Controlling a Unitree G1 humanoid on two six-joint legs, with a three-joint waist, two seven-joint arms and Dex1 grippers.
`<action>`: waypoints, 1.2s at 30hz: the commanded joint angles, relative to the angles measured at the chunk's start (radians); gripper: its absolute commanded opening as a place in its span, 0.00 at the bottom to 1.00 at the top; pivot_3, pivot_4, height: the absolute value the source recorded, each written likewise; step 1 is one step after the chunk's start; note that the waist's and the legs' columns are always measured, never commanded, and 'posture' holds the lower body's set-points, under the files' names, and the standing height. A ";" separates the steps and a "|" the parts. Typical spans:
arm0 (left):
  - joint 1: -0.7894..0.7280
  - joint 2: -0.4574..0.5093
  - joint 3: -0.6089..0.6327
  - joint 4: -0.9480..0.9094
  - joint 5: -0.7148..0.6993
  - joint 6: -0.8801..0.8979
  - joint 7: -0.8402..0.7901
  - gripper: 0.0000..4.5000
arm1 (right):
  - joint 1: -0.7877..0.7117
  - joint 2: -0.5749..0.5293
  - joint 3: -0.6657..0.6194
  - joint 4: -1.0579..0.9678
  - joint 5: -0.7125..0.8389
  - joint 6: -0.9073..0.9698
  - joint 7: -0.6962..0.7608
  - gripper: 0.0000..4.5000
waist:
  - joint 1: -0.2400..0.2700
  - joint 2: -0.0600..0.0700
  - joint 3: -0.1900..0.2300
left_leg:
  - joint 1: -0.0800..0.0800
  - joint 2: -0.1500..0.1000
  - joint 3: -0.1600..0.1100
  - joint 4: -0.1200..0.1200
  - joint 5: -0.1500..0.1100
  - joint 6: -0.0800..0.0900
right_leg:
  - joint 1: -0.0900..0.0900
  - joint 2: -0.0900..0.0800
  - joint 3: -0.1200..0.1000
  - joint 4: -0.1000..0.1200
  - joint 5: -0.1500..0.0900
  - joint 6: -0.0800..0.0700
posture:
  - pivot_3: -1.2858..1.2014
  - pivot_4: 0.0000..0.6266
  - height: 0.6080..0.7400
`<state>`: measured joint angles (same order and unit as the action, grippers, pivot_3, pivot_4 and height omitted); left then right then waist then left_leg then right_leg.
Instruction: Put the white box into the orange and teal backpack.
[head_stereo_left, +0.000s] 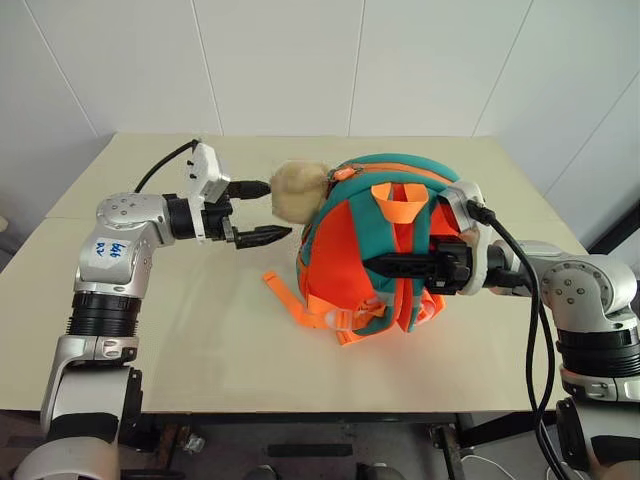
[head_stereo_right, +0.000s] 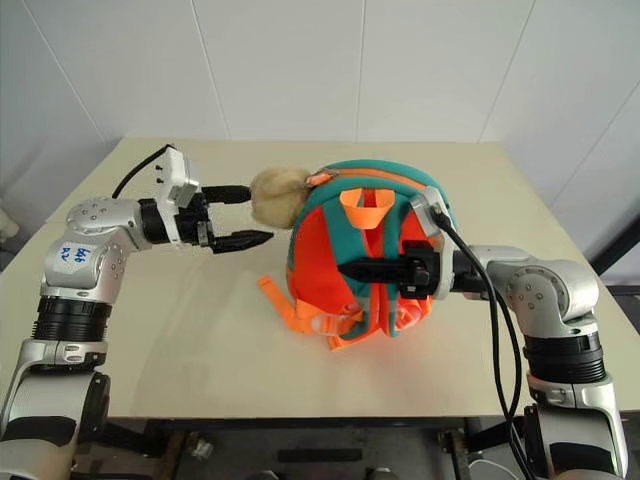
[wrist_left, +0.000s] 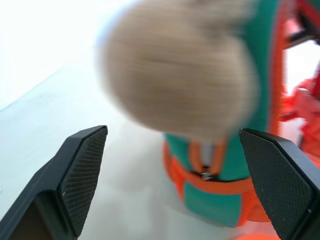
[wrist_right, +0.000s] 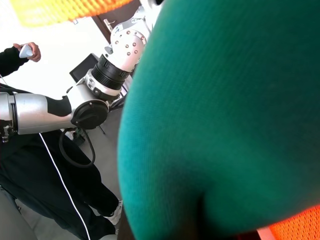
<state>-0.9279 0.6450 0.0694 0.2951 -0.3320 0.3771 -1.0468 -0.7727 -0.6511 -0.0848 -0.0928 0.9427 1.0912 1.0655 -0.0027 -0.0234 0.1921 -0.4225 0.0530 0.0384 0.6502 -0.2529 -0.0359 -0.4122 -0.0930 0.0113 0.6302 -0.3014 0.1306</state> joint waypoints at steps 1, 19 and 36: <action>-0.033 -0.020 0.035 -0.001 -0.017 0.026 0.066 1.00 | 0.001 0.004 -0.023 -0.036 0.026 -0.003 -0.011 0.00 | 0.001 0.000 0.000 | 0.000 0.000 0.000 0.000 0.000 0.000 | 0.000 0.000 0.000 0.000 0.000 0.000 | 0.52 0.24 1.00; -0.022 -0.115 0.052 -0.090 -0.224 0.099 -0.059 1.00 | 0.033 0.010 -0.037 -0.073 0.062 0.001 -0.066 0.00 | 0.000 0.000 0.000 | 0.001 0.000 0.000 0.000 0.001 -0.001 | 0.001 0.000 0.000 -0.001 0.000 0.000 | 0.52 0.24 1.00; -0.034 -0.171 0.051 -0.059 -0.209 0.068 -0.017 0.37 | 0.053 0.013 -0.047 -0.094 0.093 0.001 -0.108 0.00 | 0.001 0.000 0.000 | 0.001 0.000 0.000 -0.001 0.001 -0.001 | 0.001 0.000 0.000 -0.002 0.001 0.000 | 0.52 0.24 1.00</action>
<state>-0.9363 0.4553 0.0993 0.2818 -0.5137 0.4461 -1.0491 -0.7248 -0.6367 -0.1015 -0.1550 1.0093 1.0925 0.9634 -0.0012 -0.0234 0.1921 -0.4219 0.0528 0.0381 0.6496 -0.2515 -0.0370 -0.4116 -0.0929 0.0115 0.6286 -0.3007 0.1310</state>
